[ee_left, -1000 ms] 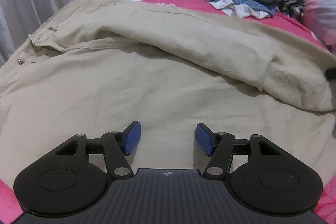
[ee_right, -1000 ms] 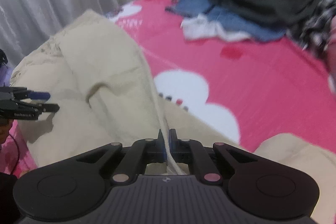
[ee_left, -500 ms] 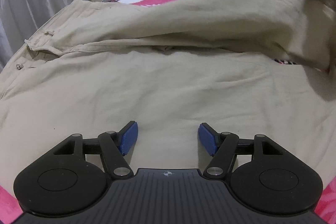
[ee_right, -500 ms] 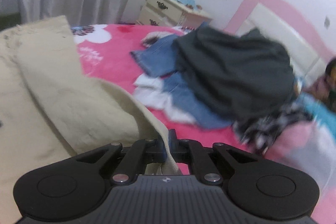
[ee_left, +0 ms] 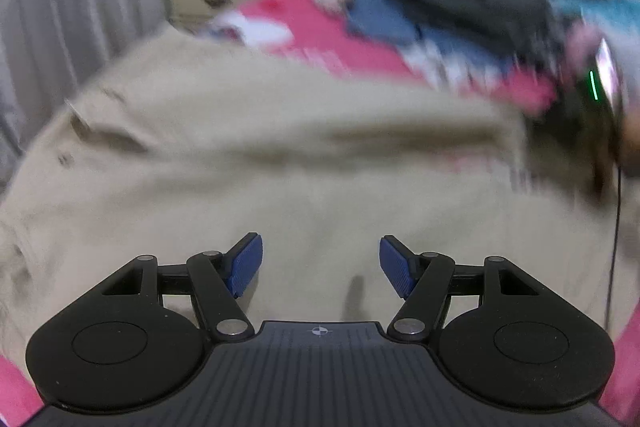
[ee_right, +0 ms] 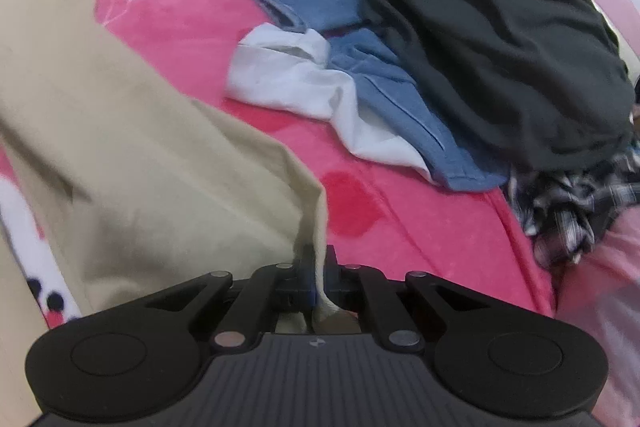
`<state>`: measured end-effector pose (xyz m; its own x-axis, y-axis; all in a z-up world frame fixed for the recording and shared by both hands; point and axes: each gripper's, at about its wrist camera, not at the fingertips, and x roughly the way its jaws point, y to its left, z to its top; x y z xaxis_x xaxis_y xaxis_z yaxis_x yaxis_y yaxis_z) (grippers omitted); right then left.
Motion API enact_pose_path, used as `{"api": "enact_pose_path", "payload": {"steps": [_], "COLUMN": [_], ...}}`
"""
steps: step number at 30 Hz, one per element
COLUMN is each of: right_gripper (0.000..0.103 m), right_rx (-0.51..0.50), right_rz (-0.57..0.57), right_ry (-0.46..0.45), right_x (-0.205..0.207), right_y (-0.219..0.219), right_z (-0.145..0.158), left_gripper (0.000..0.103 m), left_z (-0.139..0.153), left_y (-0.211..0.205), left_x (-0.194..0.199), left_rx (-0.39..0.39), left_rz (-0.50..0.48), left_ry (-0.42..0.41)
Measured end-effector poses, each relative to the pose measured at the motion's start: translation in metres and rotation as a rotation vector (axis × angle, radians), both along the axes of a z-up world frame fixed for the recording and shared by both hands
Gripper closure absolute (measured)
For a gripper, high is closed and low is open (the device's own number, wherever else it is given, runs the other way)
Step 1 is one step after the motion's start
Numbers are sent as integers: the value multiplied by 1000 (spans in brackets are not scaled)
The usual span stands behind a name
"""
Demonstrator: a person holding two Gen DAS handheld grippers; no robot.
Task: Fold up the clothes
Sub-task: 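Grasp a trouser leg hem with the right tool and lift it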
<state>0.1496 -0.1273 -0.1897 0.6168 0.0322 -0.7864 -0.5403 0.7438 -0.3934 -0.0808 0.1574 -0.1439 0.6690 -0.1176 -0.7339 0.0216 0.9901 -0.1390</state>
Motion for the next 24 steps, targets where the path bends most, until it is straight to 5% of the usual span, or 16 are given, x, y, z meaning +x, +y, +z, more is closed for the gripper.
{"api": "enact_pose_path", "payload": {"steps": [7, 13, 16, 21, 24], "right_gripper": [100, 100, 100, 100, 100], "right_rx": [143, 229, 252, 296, 323], "right_rz": [10, -1, -7, -30, -45], "right_ry": [70, 139, 152, 143, 149], "right_x": [5, -14, -20, -21, -20], "right_y": [-27, -42, -46, -51, -55], "right_z": [22, 41, 44, 46, 43], "left_gripper": [37, 37, 36, 36, 36], "left_z": [20, -1, -5, -34, -38], "left_y": [67, 99, 91, 84, 76], "left_x": [123, 231, 268, 304, 301], "left_rx": [-66, -230, -193, -100, -32], "left_rz": [262, 521, 569, 685, 710], "left_ry": [1, 150, 165, 339, 326]}}
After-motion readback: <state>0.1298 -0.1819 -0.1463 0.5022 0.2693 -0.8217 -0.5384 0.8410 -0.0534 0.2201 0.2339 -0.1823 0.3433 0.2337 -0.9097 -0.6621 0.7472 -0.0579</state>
